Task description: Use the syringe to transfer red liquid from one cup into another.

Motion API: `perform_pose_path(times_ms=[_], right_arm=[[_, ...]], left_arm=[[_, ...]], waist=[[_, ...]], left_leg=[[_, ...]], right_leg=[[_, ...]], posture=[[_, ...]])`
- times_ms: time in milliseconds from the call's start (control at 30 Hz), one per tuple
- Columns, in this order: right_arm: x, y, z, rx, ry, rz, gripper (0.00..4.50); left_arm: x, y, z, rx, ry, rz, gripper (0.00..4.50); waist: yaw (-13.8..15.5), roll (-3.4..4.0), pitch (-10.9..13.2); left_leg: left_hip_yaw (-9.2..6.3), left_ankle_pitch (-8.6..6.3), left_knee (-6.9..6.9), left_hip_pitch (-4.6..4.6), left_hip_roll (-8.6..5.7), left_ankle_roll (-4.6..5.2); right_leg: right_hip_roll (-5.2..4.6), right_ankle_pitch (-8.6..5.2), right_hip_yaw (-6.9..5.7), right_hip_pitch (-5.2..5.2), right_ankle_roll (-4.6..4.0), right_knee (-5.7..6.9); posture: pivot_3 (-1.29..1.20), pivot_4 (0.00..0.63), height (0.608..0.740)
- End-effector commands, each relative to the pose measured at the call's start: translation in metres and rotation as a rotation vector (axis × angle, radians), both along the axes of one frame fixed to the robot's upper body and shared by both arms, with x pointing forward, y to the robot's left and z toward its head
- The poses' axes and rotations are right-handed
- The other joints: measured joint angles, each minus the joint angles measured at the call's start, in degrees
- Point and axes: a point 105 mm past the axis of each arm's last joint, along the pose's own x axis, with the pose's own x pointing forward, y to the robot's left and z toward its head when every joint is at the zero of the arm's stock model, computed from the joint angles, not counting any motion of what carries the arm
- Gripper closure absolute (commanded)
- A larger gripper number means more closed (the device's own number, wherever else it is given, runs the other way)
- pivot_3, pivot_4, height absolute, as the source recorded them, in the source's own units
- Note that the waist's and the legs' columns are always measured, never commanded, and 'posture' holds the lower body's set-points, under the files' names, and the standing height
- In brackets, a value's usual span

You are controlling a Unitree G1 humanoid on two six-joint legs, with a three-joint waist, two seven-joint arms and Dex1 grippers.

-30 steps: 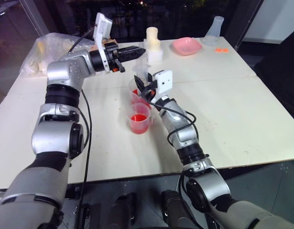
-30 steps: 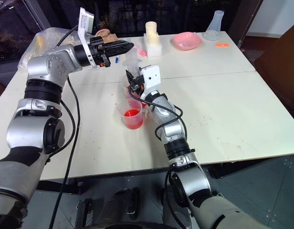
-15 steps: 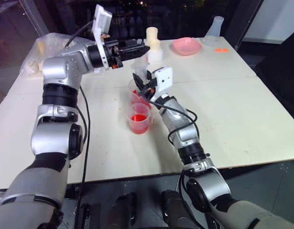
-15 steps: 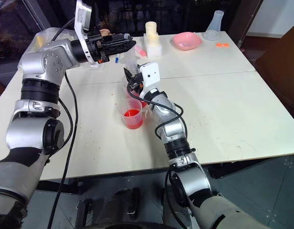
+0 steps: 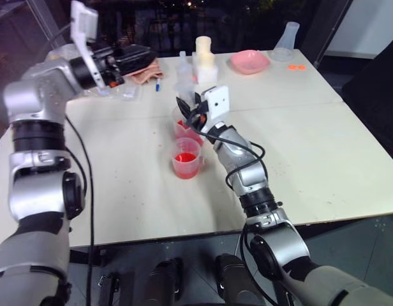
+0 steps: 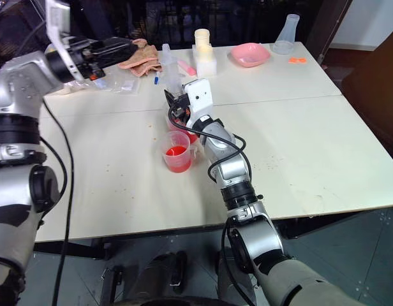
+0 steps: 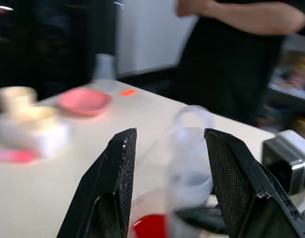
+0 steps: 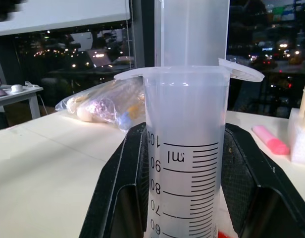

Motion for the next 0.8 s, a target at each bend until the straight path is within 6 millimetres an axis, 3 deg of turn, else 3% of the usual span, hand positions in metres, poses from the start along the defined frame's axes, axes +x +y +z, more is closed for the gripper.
perform_pose_path(times_ms=[33,167,400,633,800], right_arm=[[-0.007,0.002,0.037,0.040,-0.109,0.019,3.15],[-0.014,-0.004,0.065,0.073,-0.157,0.026,3.15],[-0.044,-0.010,0.097,0.081,-0.189,0.123,3.15],[-0.085,-0.007,0.100,0.092,-0.102,0.341,3.15],[-0.099,-0.004,0.083,0.040,-0.085,0.382,3.15]], left_arm=[[-0.010,0.018,0.011,-0.013,-0.040,0.044,2.19],[-0.016,0.030,0.005,-0.011,-0.027,0.089,2.19],[-0.014,0.015,0.000,-0.012,-0.019,0.071,2.19],[-0.005,-0.005,0.011,-0.009,-0.023,0.012,2.19],[-0.008,-0.021,0.025,-0.011,-0.038,-0.054,2.19]], waist=[[0.03,0.00,0.00],[0.09,0.00,0.00],[0.15,0.00,0.00],[0.45,-0.01,0.00],[0.43,-0.01,0.00]], left_leg=[[-0.03,0.00,0.02,0.00,-0.01,0.00],[-0.06,0.01,0.01,-0.01,-0.01,-0.01],[-0.07,0.01,0.01,-0.01,-0.01,-0.01],[-0.07,0.01,0.02,-0.02,-0.01,-0.01],[-0.03,0.00,0.01,-0.01,-0.01,0.00]], right_leg=[[0.00,0.00,0.00,0.02,0.00,0.00],[-0.01,0.00,0.00,0.01,0.00,0.00],[-0.05,0.00,-0.02,0.02,0.00,0.00],[-0.05,0.00,-0.04,0.02,0.00,-0.01],[-0.06,0.00,-0.06,0.03,0.00,-0.02]], posture=[[0.00,0.150,0.740],[0.00,0.150,0.740],[0.00,0.150,0.740],[0.00,0.150,0.740],[0.00,0.150,0.740]])
